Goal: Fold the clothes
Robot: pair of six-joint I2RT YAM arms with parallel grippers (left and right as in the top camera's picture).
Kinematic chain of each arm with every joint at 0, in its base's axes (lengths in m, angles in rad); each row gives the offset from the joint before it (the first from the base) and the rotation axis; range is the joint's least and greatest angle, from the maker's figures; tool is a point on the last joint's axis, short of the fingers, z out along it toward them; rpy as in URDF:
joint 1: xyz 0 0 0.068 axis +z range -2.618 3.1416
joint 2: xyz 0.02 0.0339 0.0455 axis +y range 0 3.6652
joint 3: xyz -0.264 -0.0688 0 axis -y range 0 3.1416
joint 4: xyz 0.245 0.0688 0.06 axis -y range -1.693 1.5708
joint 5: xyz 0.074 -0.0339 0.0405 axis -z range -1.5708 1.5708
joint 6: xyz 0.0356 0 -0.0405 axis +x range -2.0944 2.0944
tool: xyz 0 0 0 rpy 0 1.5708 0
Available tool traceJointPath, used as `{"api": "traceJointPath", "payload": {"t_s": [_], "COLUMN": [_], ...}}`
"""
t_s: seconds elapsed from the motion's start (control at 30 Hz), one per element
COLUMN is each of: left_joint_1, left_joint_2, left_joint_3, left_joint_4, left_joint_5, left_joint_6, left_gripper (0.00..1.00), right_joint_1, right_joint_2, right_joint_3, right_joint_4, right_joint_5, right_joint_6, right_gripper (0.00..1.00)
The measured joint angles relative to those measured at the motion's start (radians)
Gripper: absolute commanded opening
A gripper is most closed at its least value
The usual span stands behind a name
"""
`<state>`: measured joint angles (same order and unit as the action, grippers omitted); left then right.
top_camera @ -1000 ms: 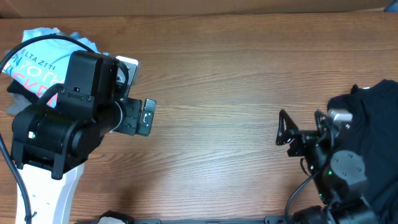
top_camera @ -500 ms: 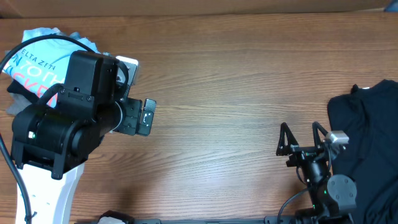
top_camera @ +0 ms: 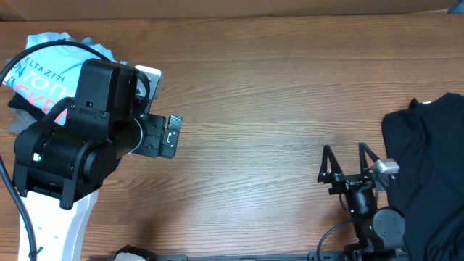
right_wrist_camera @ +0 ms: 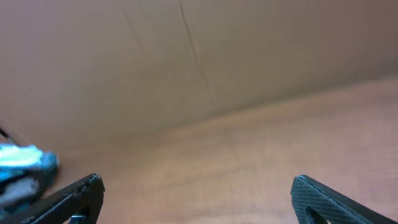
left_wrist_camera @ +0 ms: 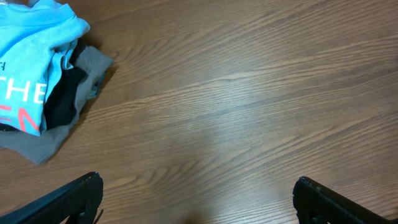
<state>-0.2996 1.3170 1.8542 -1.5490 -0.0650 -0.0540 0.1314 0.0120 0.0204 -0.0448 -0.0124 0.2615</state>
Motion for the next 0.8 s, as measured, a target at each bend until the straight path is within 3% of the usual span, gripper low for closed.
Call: {"api": "traceJointPath", "payload": {"t_s": [0.8], "left_joint_1": [0.0], "left_joint_2": [0.006], "left_joint_3": [0.0], "left_joint_4": [0.0], "left_joint_5": [0.0], "left_joint_6": [0.0], "left_gripper": [1.0], "right_joint_1": [0.0], "right_joint_2": [0.0], "right_joint_3": [-0.002], "right_joint_4": [-0.042], "right_joint_5": [-0.006], "right_joint_6": [0.0], "right_gripper": [1.0]}}
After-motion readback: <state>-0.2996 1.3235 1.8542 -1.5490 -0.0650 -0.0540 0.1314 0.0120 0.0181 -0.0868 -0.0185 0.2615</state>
